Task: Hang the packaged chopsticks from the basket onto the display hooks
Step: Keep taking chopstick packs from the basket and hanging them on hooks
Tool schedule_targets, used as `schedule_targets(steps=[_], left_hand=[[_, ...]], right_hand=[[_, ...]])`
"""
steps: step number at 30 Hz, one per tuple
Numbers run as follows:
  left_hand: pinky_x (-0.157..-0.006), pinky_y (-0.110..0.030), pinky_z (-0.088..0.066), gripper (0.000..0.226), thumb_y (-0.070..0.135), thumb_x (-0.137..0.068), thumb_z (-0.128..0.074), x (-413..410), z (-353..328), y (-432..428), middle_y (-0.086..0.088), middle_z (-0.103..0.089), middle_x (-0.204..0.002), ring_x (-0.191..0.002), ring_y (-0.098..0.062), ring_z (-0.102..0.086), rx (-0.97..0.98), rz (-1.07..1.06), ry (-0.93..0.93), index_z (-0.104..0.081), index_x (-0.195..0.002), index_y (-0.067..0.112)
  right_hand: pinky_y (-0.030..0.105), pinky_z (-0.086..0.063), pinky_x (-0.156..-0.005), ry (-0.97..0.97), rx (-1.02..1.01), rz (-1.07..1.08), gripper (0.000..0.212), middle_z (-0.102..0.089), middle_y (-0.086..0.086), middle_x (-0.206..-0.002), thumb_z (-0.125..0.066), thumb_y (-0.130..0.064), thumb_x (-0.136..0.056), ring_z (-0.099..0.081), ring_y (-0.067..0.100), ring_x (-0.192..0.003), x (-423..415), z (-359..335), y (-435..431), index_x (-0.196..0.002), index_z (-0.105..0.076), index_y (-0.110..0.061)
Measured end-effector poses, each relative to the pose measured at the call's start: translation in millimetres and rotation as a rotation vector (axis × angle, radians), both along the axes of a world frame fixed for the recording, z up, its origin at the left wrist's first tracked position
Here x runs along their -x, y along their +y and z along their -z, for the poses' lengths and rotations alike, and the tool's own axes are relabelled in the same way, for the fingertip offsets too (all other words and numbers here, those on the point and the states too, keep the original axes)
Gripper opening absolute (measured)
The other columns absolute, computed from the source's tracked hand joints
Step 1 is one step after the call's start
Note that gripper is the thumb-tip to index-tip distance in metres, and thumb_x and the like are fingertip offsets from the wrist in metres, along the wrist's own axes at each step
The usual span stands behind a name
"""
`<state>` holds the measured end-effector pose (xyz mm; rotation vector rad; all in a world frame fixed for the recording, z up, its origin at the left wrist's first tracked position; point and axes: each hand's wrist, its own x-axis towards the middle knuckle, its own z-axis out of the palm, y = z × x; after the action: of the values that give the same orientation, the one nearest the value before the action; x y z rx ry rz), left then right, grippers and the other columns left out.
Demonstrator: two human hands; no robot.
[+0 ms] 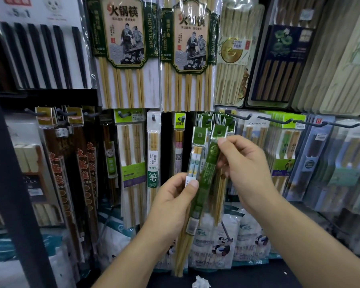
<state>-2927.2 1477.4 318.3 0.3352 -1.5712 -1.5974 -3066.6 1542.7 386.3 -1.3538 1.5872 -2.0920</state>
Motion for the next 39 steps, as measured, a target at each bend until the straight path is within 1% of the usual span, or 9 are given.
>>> schedule_targets(steps=[5, 8, 17, 22, 26, 30, 34, 36, 39], left_hand=[[-0.090, -0.038, -0.060, 0.026, 0.023, -0.104, -0.057, -1.2, 3.6, -9.3, 0.007, -0.070, -0.078, -0.084, -0.011, -0.068, -0.024, -0.101, -0.063, -0.078, -0.097, 0.037], [-0.085, -0.036, -0.061, 0.028, 0.021, -0.104, -0.057, -1.8, 3.4, -10.7, 0.007, -0.069, -0.076, -0.080, -0.009, -0.067, -0.029, -0.092, -0.076, -0.079, -0.097, 0.037], [-0.080, -0.031, -0.062, 0.027, 0.018, -0.103, -0.058, -0.9, 1.3, -7.9, 0.003, -0.071, -0.076, -0.077, -0.011, -0.068, -0.054, -0.048, -0.074, -0.080, -0.096, 0.032], [-0.081, -0.033, -0.062, 0.027, 0.019, -0.103, -0.057, -1.7, 1.0, -8.4, 0.004, -0.070, -0.076, -0.078, -0.011, -0.069, -0.031, -0.044, -0.083, -0.079, -0.097, 0.034], [-0.079, -0.030, -0.062, 0.027, 0.020, -0.103, -0.058, -2.1, 1.0, -8.2, 0.005, -0.070, -0.077, -0.079, -0.010, -0.069, -0.013, -0.037, -0.087, -0.079, -0.099, 0.036], [-0.076, -0.027, -0.060, 0.026, 0.019, -0.103, -0.058, -2.0, 1.3, -7.4, 0.006, -0.070, -0.077, -0.078, -0.009, -0.068, -0.002, -0.023, -0.078, -0.079, -0.101, 0.036], [-0.070, -0.025, -0.059, 0.026, 0.012, -0.101, -0.061, 0.0, 2.7, -7.0, 0.007, -0.071, -0.078, -0.076, -0.010, -0.070, -0.028, -0.043, -0.040, -0.069, -0.114, 0.033], [-0.069, -0.022, -0.058, 0.029, 0.011, -0.099, -0.063, 0.1, 3.5, -6.5, 0.007, -0.073, -0.078, -0.075, -0.010, -0.071, -0.032, -0.051, -0.023, -0.064, -0.112, 0.037], [-0.070, -0.016, -0.055, 0.030, 0.009, -0.098, -0.065, 1.1, 1.0, -2.9, 0.005, -0.073, -0.076, -0.073, -0.009, -0.071, 0.017, -0.033, -0.024, -0.073, -0.100, 0.038]], right_hand=[[0.021, -0.038, -0.048, -0.060, -0.004, 0.137, 0.028, -0.049, 0.000, -0.061, -0.061, -0.030, -0.101, -0.045, 0.016, -0.058, 21.1, -13.7, -0.3, -0.076, -0.070, -0.018], [0.022, -0.038, -0.053, -0.049, -0.021, 0.166, 0.033, -0.042, 0.007, -0.069, -0.060, -0.031, -0.102, -0.038, 0.018, -0.062, 29.4, -18.9, -3.6, -0.079, -0.065, -0.009], [0.013, -0.035, -0.045, -0.038, -0.060, 0.206, 0.038, -0.032, -0.001, -0.057, -0.058, -0.027, -0.102, -0.030, 0.013, -0.052, 33.3, -25.9, -10.0, -0.066, -0.054, -0.017], [0.012, -0.036, -0.045, -0.011, -0.056, 0.226, 0.039, -0.032, 0.009, -0.066, -0.057, -0.026, -0.102, -0.028, 0.020, -0.058, 36.4, -28.1, -11.2, -0.084, -0.055, 0.009], [0.008, -0.037, -0.050, 0.013, -0.066, 0.239, 0.042, -0.032, 0.009, -0.071, -0.056, -0.024, -0.102, -0.027, 0.022, -0.065, 37.9, -31.0, -12.2, -0.090, -0.051, 0.016], [0.020, -0.039, -0.062, 0.061, -0.113, 0.288, 0.044, -0.032, 0.008, -0.063, -0.057, -0.024, -0.100, -0.030, 0.018, -0.059, 38.3, -27.4, -12.3, -0.074, -0.044, 0.009], [0.029, -0.047, -0.066, 0.092, -0.122, 0.353, 0.037, -0.048, -0.004, -0.061, -0.063, -0.036, -0.097, -0.045, 0.013, -0.058, 39.9, -17.8, -9.7, -0.077, -0.059, -0.006], [0.029, -0.046, -0.066, 0.100, -0.090, 0.383, 0.024, -0.058, -0.005, -0.071, -0.066, -0.037, -0.095, -0.053, 0.008, -0.064, 38.1, -12.8, -5.8, -0.085, -0.065, -0.015], [0.017, -0.045, -0.062, 0.166, -0.026, 0.363, 0.011, -0.061, -0.013, -0.073, -0.067, -0.030, -0.096, -0.053, -0.004, -0.063, 28.6, -8.3, 3.8, -0.087, -0.065, -0.023]])
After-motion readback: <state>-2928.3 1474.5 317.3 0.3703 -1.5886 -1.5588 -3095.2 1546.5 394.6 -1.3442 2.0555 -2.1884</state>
